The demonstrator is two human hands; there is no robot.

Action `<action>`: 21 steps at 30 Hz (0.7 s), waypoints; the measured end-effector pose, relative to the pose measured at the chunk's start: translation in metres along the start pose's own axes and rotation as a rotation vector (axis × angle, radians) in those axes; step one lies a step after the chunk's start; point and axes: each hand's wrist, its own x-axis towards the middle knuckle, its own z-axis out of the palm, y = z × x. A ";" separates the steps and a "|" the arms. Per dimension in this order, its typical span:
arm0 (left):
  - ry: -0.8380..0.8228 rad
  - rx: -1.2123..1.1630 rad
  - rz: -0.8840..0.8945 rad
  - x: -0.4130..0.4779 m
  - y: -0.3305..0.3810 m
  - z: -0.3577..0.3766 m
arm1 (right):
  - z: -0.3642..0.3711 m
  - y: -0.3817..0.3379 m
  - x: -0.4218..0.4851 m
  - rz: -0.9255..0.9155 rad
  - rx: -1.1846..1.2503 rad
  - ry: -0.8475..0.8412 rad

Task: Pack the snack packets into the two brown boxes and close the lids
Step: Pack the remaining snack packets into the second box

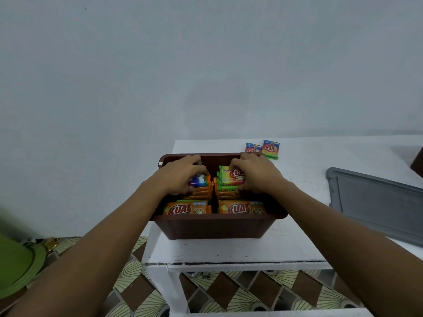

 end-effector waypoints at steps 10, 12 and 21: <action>0.029 0.041 -0.056 0.001 -0.006 0.004 | 0.001 -0.001 -0.001 0.012 -0.037 0.039; 0.009 -0.011 -0.050 0.002 -0.006 0.001 | -0.004 0.000 0.002 -0.006 -0.065 0.007; 0.187 -0.162 0.006 0.058 0.015 -0.023 | -0.010 0.065 0.003 -0.029 0.291 0.297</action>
